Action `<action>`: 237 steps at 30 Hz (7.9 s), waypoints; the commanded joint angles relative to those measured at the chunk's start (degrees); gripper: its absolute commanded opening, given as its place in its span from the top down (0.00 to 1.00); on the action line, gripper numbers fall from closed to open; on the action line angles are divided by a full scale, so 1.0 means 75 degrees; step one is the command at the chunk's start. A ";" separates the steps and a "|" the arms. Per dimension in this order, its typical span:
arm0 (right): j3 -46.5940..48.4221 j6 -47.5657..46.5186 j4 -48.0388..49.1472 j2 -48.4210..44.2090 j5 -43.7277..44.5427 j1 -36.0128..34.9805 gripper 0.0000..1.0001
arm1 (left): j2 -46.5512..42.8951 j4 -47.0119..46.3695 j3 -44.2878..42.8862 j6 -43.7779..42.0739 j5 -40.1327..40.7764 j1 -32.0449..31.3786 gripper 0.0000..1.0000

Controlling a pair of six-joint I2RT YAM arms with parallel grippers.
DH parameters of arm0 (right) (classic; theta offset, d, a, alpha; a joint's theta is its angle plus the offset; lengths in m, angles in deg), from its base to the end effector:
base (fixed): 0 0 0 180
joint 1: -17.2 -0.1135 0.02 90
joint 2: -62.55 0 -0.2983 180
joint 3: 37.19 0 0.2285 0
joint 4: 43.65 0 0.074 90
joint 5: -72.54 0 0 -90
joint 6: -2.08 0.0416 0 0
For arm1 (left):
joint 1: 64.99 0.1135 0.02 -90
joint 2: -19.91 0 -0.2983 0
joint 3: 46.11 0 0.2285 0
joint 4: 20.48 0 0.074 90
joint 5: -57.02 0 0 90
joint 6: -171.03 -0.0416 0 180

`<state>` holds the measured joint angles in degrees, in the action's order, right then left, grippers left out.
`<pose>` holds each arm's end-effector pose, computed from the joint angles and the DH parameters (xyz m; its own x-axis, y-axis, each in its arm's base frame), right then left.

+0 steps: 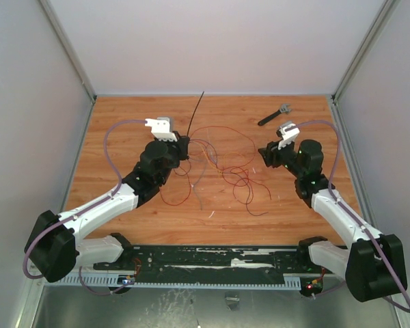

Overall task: Zip-tie the wires
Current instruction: Tie the cable at the center of the board.

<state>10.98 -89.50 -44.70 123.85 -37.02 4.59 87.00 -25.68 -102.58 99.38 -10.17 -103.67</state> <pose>0.2009 0.0592 0.2955 -0.2246 -0.0769 -0.9714 -0.5289 0.8469 0.0553 0.1977 -0.1376 0.3355 -0.1565 -0.2464 -0.9564 0.2376 0.9305 -0.2787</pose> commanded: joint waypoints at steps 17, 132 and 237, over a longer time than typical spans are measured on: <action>0.0047 0.0397 0.0958 -0.0882 -0.2309 0.0020 0.64 | -0.0045 0.0028 -0.0300 0.0022 -0.0029 0.0059 1.00; 0.1212 -0.0762 0.1833 0.4850 -0.1880 -0.2023 1.00 | -0.0060 0.0224 -0.0605 0.0094 -0.0470 0.0128 1.00; -0.0463 0.1922 0.3337 0.0808 -0.1807 -0.0886 0.58 | -0.0074 0.0686 -0.0575 0.0691 -0.0586 0.0739 1.00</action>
<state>8.60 -74.79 -29.20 127.98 -53.71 2.04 85.99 -19.63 -105.25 103.51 -13.67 -98.51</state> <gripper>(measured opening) 0.438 0.118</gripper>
